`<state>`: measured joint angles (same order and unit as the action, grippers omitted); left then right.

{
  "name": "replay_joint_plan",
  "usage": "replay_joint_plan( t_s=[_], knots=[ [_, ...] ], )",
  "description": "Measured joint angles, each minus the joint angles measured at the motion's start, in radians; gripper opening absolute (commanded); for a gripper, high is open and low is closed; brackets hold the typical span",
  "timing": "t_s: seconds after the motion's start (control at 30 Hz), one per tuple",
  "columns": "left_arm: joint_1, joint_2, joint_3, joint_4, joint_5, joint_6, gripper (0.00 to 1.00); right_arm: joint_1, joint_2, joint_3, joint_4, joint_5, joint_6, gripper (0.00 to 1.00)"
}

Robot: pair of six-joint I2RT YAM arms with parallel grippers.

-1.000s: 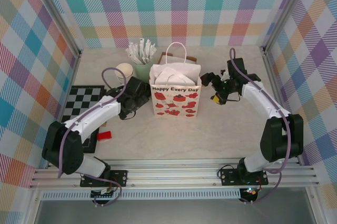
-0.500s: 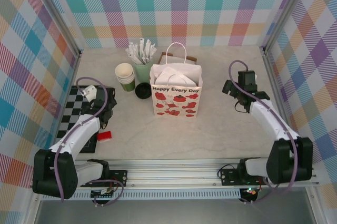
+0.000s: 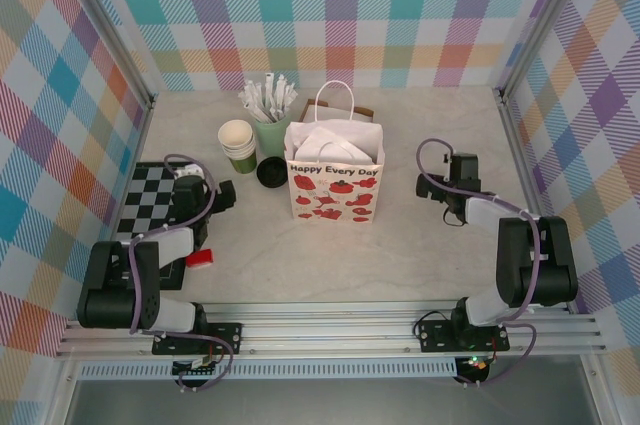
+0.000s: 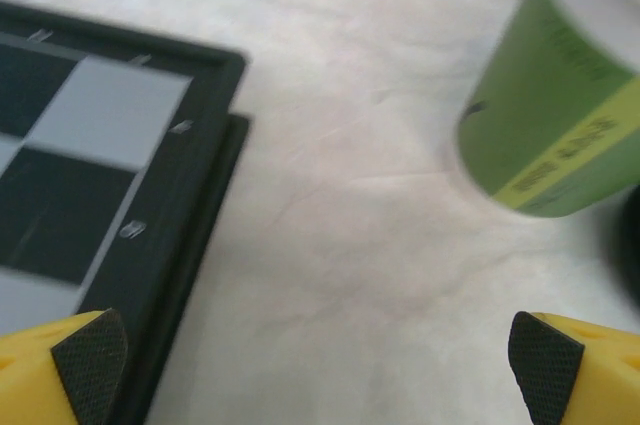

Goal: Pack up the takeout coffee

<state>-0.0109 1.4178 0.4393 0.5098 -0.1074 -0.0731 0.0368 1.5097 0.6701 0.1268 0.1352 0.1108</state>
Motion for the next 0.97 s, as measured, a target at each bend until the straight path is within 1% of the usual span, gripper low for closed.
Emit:
replay_joint_plan(
  t_s=[0.07,0.13,0.2,0.33,0.47,0.53,0.8,0.97],
  knots=[
    [-0.006,0.048,-0.020,0.118,0.035,0.027,1.00,0.000,0.002,-0.006,0.054,-0.034,-0.027,1.00],
    [-0.011,0.102,-0.055,0.243,0.046,0.058,1.00,0.000,0.006,-0.007,0.106,-0.064,-0.051,1.00],
    [-0.014,0.115,-0.071,0.297,0.048,0.071,1.00,0.000,0.008,-0.016,0.168,-0.088,-0.076,1.00],
    [-0.024,0.138,-0.042,0.296,0.059,0.078,1.00,-0.003,0.006,-0.090,0.311,-0.122,-0.104,1.00],
    [-0.032,0.143,-0.031,0.291,0.063,0.089,1.00,-0.004,-0.001,-0.284,0.554,-0.127,-0.112,1.00],
    [-0.033,0.143,-0.031,0.286,0.063,0.090,1.00,-0.005,0.012,-0.306,0.554,-0.109,-0.108,1.00],
    [-0.033,0.143,-0.031,0.275,0.063,0.090,1.00,-0.023,0.020,-0.272,0.636,-0.094,-0.096,1.00],
    [-0.033,0.144,-0.031,0.275,0.063,0.090,1.00,-0.023,0.020,-0.271,0.642,-0.094,-0.096,1.00]
  ],
)
